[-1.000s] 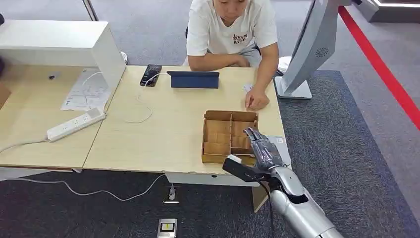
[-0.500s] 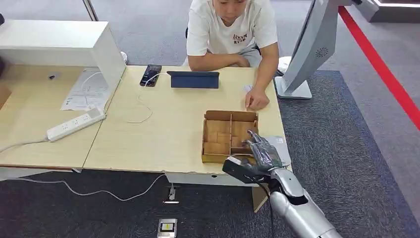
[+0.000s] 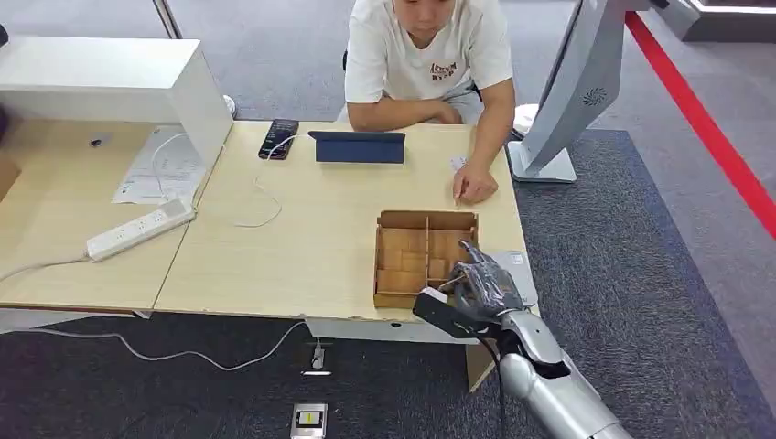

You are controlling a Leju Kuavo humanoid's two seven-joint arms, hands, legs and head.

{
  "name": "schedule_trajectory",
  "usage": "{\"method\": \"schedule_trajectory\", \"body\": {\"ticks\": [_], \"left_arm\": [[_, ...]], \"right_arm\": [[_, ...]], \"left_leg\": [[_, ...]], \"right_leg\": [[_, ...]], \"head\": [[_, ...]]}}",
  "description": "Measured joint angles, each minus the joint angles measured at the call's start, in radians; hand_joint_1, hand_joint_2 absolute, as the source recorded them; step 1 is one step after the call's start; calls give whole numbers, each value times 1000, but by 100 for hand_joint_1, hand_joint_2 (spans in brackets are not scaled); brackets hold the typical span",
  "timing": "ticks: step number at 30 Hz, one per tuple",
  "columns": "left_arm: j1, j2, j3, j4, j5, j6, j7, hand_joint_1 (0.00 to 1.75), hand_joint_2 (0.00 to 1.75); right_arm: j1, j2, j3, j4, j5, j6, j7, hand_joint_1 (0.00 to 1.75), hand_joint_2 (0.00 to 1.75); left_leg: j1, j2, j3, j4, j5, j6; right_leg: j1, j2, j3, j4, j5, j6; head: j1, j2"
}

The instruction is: Pass the card to the sensor for recognition and then transmit it.

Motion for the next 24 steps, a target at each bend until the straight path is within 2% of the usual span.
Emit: {"method": "schedule_trajectory", "body": {"ticks": [4, 6, 11, 16, 24], "left_arm": [[-2, 0, 0, 0, -5, 0, 0, 0, 175], [-4, 1, 0, 0, -7, 0, 0, 0, 175], [-7, 3, 0, 0, -9, 0, 0, 0, 175], [-11, 3, 0, 0, -15, 5, -11, 0, 175], [-29, 2, 0, 0, -25, 7, -11, 0, 175]], "right_arm": [[2, -2, 0, -4, -7, -3, 7, 159, 175], [3, -2, 0, -5, -9, -7, 9, 175, 175], [8, -3, -7, -20, -24, -47, 8, 175, 175], [-23, -19, -64, -88, -82, -158, -54, 175, 175], [-102, -69, -191, -233, -106, -178, -79, 175, 175]], "left_leg": [[0, 0, 0, 0, 0, 0], [0, 0, 0, 0, 0, 0], [0, 0, 0, 0, 0, 0], [0, 0, 0, 0, 0, 0], [0, 0, 0, 0, 1, 0]], "right_leg": [[0, 0, 0, 0, 0, 0], [0, 0, 0, 0, 0, 0], [0, 0, 0, 0, 0, 0], [0, 0, -1, 0, 0, 0], [0, 0, 0, 0, 2, 0]], "head": [[0, 0], [0, 0], [0, 0], [0, 0], [0, 0]]}}
